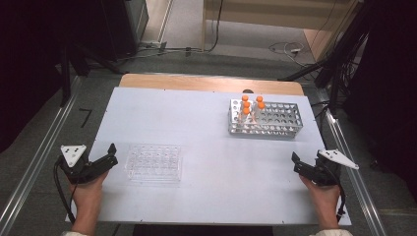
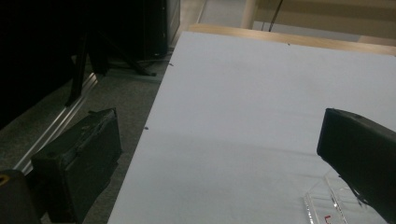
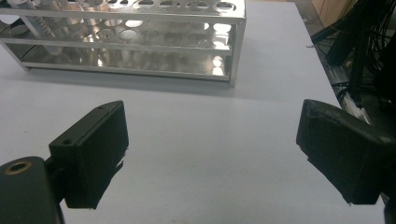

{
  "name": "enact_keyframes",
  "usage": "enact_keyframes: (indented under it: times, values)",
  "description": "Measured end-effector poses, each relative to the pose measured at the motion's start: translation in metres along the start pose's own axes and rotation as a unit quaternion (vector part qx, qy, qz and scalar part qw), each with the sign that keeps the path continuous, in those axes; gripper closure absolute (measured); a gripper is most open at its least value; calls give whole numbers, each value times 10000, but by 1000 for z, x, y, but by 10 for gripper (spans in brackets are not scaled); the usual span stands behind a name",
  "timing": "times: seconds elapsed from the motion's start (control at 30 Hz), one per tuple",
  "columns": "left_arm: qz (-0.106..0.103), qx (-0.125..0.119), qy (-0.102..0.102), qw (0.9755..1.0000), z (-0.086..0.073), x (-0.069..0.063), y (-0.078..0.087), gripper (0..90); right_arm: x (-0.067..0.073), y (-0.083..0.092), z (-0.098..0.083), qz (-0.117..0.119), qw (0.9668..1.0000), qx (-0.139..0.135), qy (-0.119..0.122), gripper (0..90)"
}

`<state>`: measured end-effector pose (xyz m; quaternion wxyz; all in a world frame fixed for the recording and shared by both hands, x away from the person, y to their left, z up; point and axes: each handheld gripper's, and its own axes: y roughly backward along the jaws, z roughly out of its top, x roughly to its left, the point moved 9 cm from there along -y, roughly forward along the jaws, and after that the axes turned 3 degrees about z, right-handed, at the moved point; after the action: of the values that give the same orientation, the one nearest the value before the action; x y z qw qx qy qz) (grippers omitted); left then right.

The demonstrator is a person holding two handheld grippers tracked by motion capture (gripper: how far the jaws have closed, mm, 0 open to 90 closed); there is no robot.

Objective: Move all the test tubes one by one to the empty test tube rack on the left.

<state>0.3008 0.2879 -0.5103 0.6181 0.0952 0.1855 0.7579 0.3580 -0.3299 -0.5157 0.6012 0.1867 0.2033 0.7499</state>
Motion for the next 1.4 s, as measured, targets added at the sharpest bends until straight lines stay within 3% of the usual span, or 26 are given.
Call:
enact_keyframes:
  times: [0.7,1.4]
  values:
    - [66,-68,48,9999,2,3,1,12,7,-3,3,86,10000,17,3,79]
    - [106,-64,60,9999,1,4,1,13,24,-9,27,210,9995,-237,64,99]
